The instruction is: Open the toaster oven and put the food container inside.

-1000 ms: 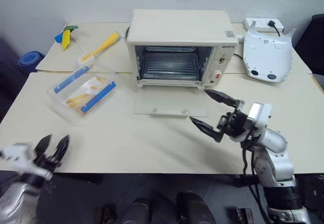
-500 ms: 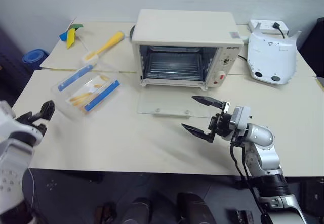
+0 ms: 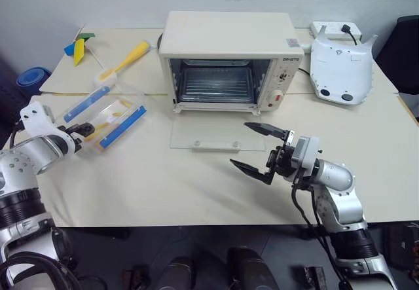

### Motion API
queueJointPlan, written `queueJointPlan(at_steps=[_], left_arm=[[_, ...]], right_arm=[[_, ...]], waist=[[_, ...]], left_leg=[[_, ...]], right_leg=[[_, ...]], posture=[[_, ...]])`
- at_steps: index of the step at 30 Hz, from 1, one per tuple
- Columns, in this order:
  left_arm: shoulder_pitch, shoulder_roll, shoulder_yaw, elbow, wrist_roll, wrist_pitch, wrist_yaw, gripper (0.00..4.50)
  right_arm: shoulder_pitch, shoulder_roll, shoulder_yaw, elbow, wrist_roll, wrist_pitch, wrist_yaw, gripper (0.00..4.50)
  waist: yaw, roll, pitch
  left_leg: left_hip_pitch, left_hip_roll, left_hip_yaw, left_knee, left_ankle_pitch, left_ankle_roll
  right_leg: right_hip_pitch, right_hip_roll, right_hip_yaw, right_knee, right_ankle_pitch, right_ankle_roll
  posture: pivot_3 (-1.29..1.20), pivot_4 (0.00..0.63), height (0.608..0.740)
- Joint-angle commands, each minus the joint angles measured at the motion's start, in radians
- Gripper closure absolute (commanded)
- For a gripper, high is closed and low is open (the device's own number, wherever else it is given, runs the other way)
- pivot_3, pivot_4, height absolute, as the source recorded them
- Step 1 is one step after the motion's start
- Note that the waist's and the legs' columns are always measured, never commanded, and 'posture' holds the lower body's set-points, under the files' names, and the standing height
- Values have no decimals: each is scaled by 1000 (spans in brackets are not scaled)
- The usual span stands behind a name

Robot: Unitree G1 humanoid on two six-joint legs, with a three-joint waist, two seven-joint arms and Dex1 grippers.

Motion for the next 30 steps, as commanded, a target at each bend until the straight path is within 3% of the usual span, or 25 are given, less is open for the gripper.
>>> queueJointPlan(at_steps=[1,6,11,16,20,24,30], left_arm=[[-34,25,24,22,46,-16,-22,1481],[-46,44,56,55,80,-28,-69,3021],[-34,132,18,59,109,-15,-209,4386],[-40,208,-77,-48,76,95,-383,4453],[-99,192,-175,-164,52,181,-461,4453],[-221,65,-268,-212,66,237,-448,4453],[-380,-114,-374,-141,146,256,-415,4453]], right_arm=[[13,-10,-16,-58,-4,3,-31,0],[24,-14,-20,-65,-11,-1,-49,0],[33,-33,-32,-59,-8,-9,-46,0],[49,-58,-50,-49,-5,-19,-40,0],[85,-74,-70,-49,-12,-33,-43,0],[144,-94,-101,-60,-19,-45,-62,0],[228,-94,-124,-104,-38,-62,-110,0]], waist=[[0,0,0],[1,0,0],[-3,0,0],[3,0,0],[10,-1,0],[21,-1,1],[15,-1,1]], left_leg=[[0,0,0,0,0,0],[0,0,0,0,0,0],[0,0,0,0,0,0],[-1,-1,0,0,0,0],[-1,-4,-2,1,0,1],[-1,-4,-2,1,1,1],[-2,-4,0,2,1,1]], right_leg=[[0,0,0,0,0,0],[0,0,0,1,0,0],[-1,0,0,2,0,0],[-1,-1,1,2,0,0],[-1,-4,0,3,0,0],[0,-4,0,3,0,0],[-1,-3,1,4,0,0]], posture=[[0,150,740],[0,150,740],[0,150,740],[0,150,740],[0,150,740],[0,150,740],[0,150,740]])
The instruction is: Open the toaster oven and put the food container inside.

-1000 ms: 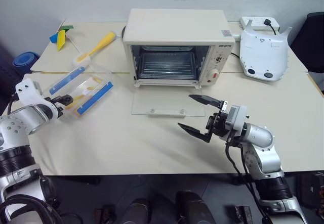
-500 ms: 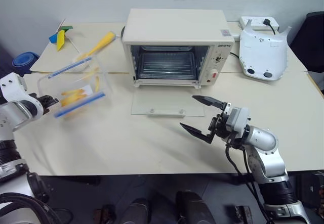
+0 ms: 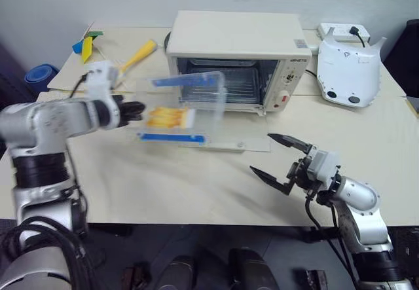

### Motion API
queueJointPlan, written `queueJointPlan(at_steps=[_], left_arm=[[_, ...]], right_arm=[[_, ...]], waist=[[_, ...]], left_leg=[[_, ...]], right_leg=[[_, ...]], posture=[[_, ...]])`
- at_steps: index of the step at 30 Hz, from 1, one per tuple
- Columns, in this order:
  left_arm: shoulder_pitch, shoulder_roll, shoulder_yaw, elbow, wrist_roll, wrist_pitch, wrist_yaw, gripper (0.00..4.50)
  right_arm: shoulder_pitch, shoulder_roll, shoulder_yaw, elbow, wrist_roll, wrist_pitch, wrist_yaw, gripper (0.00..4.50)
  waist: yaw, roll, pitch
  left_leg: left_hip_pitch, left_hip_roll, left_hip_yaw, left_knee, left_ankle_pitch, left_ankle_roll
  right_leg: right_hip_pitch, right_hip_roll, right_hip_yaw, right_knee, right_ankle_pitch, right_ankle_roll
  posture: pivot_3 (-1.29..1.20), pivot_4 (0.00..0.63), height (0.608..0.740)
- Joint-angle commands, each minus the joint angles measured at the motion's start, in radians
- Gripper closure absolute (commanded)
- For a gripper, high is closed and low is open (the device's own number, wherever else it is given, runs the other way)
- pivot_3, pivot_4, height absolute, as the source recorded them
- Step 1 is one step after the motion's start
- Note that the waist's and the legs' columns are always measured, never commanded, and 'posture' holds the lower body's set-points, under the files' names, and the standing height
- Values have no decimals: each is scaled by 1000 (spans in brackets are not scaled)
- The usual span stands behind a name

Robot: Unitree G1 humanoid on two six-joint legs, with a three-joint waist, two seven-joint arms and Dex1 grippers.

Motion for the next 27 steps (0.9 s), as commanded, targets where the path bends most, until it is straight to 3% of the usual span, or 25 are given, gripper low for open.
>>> queueJointPlan(at_steps=[1,8,11,17,22,24,27], left_arm=[[-74,-53,-32,37,50,-19,9,4453],[-123,-145,-107,119,151,-128,-13,4453],[-129,-168,-110,128,167,-137,-22,3498],[-116,-187,22,121,102,-270,-132,1641],[12,35,12,85,94,-436,-473,1641],[88,104,-1,57,92,-579,-656,1604],[226,152,23,39,79,-902,-995,2174]], right_arm=[[36,0,-28,-68,-10,-31,-38,0],[84,21,-27,-113,-38,-44,-105,0],[96,24,-25,-122,-42,-47,-122,0],[108,32,-35,-158,-29,-19,-172,0],[112,-16,-12,-293,81,198,-182,0],[112,-47,21,-332,88,294,-178,384],[106,-88,103,-373,61,409,-157,1240]], waist=[[-10,0,0],[-22,0,0],[-17,0,0],[-15,0,0],[-40,1,0],[-44,1,0],[-32,1,0]], left_leg=[[0,0,1,0,0,0],[0,1,2,0,1,-1],[0,1,2,0,1,-1],[0,0,1,1,1,-1],[2,1,1,-3,1,-3],[2,2,0,-3,0,-3],[1,2,-2,-1,0,-3]], right_leg=[[-1,0,1,0,0,0],[-2,1,1,1,0,0],[-2,1,1,1,0,0],[-1,0,1,1,0,0],[-4,3,4,2,0,0],[-5,3,4,3,0,0],[-4,3,3,1,0,0]], posture=[[0,150,740],[0,150,740],[0,150,740],[0,150,740],[0,150,740],[0,150,740],[0,150,740]])
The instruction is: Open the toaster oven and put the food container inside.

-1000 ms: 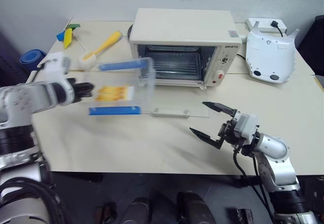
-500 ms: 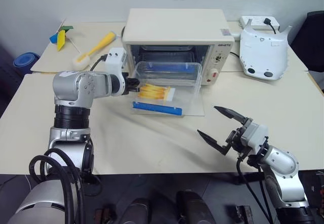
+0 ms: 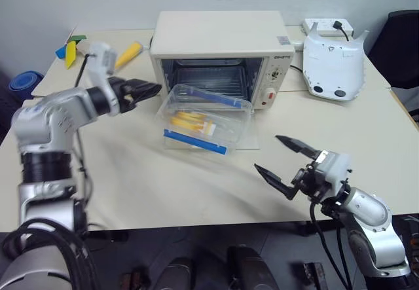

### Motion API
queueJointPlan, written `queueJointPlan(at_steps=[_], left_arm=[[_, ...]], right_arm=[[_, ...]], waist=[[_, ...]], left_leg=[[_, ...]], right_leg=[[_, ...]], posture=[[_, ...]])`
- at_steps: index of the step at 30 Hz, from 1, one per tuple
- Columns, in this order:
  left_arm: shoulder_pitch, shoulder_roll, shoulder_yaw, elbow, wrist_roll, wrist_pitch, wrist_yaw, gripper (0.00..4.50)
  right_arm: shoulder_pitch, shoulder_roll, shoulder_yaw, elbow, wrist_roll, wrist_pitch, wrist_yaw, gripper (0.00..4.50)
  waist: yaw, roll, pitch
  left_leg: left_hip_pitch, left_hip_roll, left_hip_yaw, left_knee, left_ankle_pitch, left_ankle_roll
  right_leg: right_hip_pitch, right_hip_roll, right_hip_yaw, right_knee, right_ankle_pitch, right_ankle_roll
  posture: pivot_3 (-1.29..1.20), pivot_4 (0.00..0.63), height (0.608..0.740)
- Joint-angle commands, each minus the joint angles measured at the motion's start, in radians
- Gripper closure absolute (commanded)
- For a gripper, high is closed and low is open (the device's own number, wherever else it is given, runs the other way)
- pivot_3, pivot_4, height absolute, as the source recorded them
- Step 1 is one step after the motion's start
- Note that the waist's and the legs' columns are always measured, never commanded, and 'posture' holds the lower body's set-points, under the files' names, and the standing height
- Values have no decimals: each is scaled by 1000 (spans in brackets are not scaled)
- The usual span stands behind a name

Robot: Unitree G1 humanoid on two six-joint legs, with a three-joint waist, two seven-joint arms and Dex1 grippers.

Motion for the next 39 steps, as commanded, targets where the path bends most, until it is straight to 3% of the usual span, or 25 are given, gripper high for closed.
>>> queueJointPlan(at_steps=[1,4,7,9,14,20,31,37,39], left_arm=[[112,64,-16,-45,20,-372,-373,2509],[215,99,-134,-20,131,-512,-473,3455],[269,41,-179,-29,163,-578,-452,4412],[260,-15,-182,-2,186,-612,-388,4500],[216,-151,-167,33,204,-557,-189,4500],[163,-273,-132,102,209,-563,-37,4500],[-30,-425,-64,413,274,-773,257,4500],[-58,-461,-64,480,295,-859,295,4500],[-13,-447,-68,407,271,-853,236,4500]], right_arm=[[-17,-27,95,-71,-13,122,16,1620],[-68,-20,163,-37,-78,165,8,2691],[-128,9,186,11,-107,210,-23,3735],[-176,58,174,37,-86,256,-66,4402],[-328,106,168,165,-121,261,-75,4463],[-523,134,141,467,-211,98,-88,4463],[-841,272,113,1014,-329,-159,-195,4463],[-974,303,92,1247,-368,-285,-258,4463],[-968,291,87,1234,-364,-295,-227,4463]], waist=[[13,0,0],[24,0,0],[41,1,0],[50,0,1],[44,-1,1],[26,-1,1],[-5,-2,0],[-14,-2,0],[-17,-2,0]], left_leg=[[0,0,-1,0,0,0],[0,-1,-1,1,0,1],[1,-3,-2,1,0,3],[-1,-3,-3,2,0,4],[-1,-3,-2,3,0,4],[-1,-3,-1,2,0,4],[-3,-3,1,2,1,3],[-4,-3,3,3,1,3],[-7,-3,3,3,1,3]], right_leg=[[1,0,0,-1,0,0],[4,-1,-1,-3,0,0],[6,-3,-1,-4,0,0],[5,-3,-1,-4,0,0],[4,-2,-2,-3,1,1],[2,-2,-1,-1,1,1],[-4,-2,-1,3,1,1],[-7,-4,-2,7,1,1],[-9,-4,-2,7,1,1]], posture=[[0,150,740],[0,150,740],[0,150,740],[0,150,740],[0,150,740],[0,150,740],[0,150,740],[0,150,740],[0,150,740]])
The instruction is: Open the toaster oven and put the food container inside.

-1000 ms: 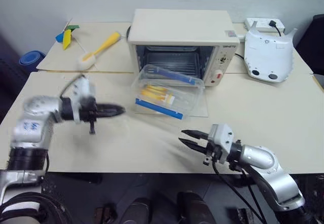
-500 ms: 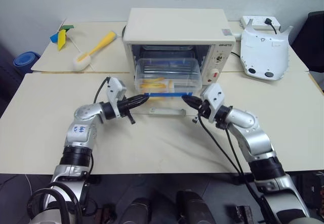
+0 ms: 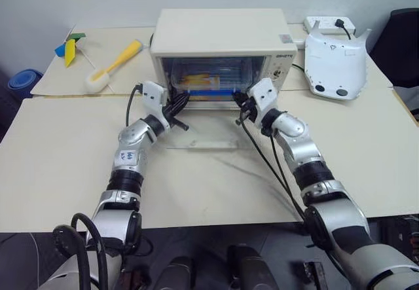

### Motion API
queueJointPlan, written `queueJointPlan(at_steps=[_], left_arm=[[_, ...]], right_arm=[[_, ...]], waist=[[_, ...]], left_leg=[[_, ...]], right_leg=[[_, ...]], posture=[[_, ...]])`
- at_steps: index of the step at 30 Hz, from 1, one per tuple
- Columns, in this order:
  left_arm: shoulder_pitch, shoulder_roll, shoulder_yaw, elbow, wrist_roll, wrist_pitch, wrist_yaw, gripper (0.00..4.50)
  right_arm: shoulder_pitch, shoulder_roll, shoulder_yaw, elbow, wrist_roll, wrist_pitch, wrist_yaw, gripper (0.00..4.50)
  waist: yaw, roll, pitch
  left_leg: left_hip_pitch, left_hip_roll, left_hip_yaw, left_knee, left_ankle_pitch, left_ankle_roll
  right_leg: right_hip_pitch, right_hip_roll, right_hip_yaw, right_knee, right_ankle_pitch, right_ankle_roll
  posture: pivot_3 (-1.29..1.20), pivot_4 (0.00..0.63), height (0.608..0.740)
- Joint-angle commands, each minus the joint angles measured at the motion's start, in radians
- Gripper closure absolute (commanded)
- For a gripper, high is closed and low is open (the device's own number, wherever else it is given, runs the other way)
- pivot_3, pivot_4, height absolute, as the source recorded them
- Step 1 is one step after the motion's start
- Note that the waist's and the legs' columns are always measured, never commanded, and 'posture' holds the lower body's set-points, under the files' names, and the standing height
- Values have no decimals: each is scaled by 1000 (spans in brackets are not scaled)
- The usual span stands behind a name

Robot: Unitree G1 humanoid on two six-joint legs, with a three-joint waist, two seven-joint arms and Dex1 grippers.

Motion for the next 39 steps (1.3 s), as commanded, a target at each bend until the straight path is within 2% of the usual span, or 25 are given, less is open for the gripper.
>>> queueJointPlan(at_steps=[1,4,5,7,11,15,19,25,32,35,38,39], left_arm=[[47,24,5,-116,-33,-17,-79,4500],[163,95,13,-269,-67,40,-162,4500],[203,124,28,-326,-94,77,-188,4117],[280,191,59,-431,-148,108,-259,3677],[398,324,99,-547,-223,140,-413,2518],[519,515,107,-584,-283,166,-701,1352],[536,619,123,-576,-303,225,-778,127],[517,589,190,-566,-356,202,-788,27],[492,541,308,-622,-494,385,-593,27],[505,513,344,-634,-520,402,-546,27],[560,513,326,-640,-453,351,-548,27],[580,520,315,-640,-418,322,-549,4]], right_arm=[[-4,-17,-25,-22,8,-44,37,4463],[95,-55,-43,-212,76,34,132,4463],[139,-79,-49,-302,102,74,164,4500],[224,-147,-70,-466,145,174,210,4500],[352,-279,-106,-616,200,285,311,4500],[413,-370,-86,-452,135,185,406,4500],[362,-330,-37,-293,97,80,469,4500],[308,-233,-43,-199,144,-62,561,4500],[266,-157,-152,-275,325,-109,631,4500],[230,-131,-205,-330,409,-55,611,4500],[220,-126,-256,-443,541,127,584,4500],[227,-138,-255,-481,552,160,588,4311]], waist=[[-7,0,0],[-22,1,0],[-25,1,0],[-25,1,0],[-12,1,0],[6,2,0],[8,2,0],[7,3,0],[6,3,0],[5,3,0],[5,3,0],[5,3,0]], left_leg=[[-1,0,0,0,0,0],[-2,1,-1,0,0,0],[-3,1,-1,0,0,0],[-5,1,-2,0,0,0],[-8,1,-2,3,0,0],[-5,0,-2,5,-1,0],[-5,0,-1,6,-1,1],[-6,1,-1,6,-1,1],[-7,1,-2,8,-1,1],[-7,1,-2,9,-1,1],[-6,1,-2,8,-1,0],[-6,1,-3,8,-1,0]], right_leg=[[-1,0,0,0,0,0],[-1,0,-1,-1,0,0],[-2,0,0,0,0,0],[-3,0,-1,-1,0,0],[-4,0,-1,-2,0,0],[-1,0,-1,-3,0,0],[-1,0,0,-3,0,0],[-1,0,-1,-2,0,0],[-1,0,-2,-2,0,0],[-1,0,-2,-1,0,0],[-1,0,-2,-1,0,0],[-1,0,-2,-2,0,0]], posture=[[0,150,740],[0,150,740],[0,150,740],[0,150,740],[0,150,740],[0,150,740],[0,150,740],[0,150,740],[0,150,740],[0,150,740],[0,150,740],[0,150,740]])
